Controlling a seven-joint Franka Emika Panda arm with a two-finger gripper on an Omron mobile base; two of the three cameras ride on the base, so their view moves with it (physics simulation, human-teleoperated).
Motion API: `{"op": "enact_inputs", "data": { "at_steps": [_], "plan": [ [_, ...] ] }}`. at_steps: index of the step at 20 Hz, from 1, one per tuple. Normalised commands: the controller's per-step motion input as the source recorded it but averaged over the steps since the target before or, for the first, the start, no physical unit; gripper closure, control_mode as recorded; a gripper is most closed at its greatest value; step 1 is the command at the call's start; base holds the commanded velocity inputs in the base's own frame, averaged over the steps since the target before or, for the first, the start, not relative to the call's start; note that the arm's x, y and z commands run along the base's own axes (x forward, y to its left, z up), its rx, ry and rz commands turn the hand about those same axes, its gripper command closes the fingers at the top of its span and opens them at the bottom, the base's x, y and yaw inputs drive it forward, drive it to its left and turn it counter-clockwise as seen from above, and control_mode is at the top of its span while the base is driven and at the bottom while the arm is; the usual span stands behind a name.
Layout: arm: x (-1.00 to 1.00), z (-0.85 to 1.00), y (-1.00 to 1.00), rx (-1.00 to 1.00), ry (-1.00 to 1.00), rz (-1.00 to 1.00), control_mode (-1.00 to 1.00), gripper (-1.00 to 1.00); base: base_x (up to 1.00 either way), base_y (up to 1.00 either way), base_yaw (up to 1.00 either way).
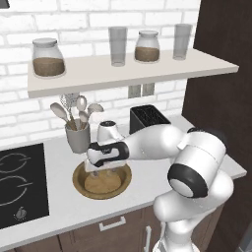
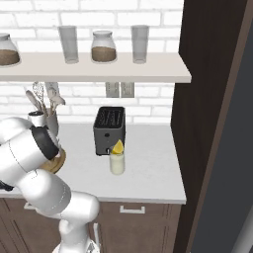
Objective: Grab a lemon wedge from the fridge and one ice cube from the ice bowl, and put them in the glass of lemonade.
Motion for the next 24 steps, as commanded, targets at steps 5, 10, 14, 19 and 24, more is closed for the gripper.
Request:
{"op": "enact_inputs", "data": {
  "at_steps": [5,10,14,19,24],
  "plan": [
    [-0.06,-0.2,0.0,0.0,-0.19,-0.03,-1.0,-1.0,0.0,0.0,0.0],
    [0.0,-0.05,0.0,0.0,-0.03,0.0,-1.0,-1.0,0.0,0.0,0.0],
    [0.0,0.0,0.0,0.0,0.0,0.0,-1.0,-1.0,0.0,0.0,0.0],
    [0.0,0.0,0.0,0.0,0.0,0.0,-1.0,-1.0,0.0,0.0,0.0],
    [0.0,0.0,0.0,0.0,-0.02,0.0,-1.0,-1.0,0.0,0.0,0.0]
  ]
}}
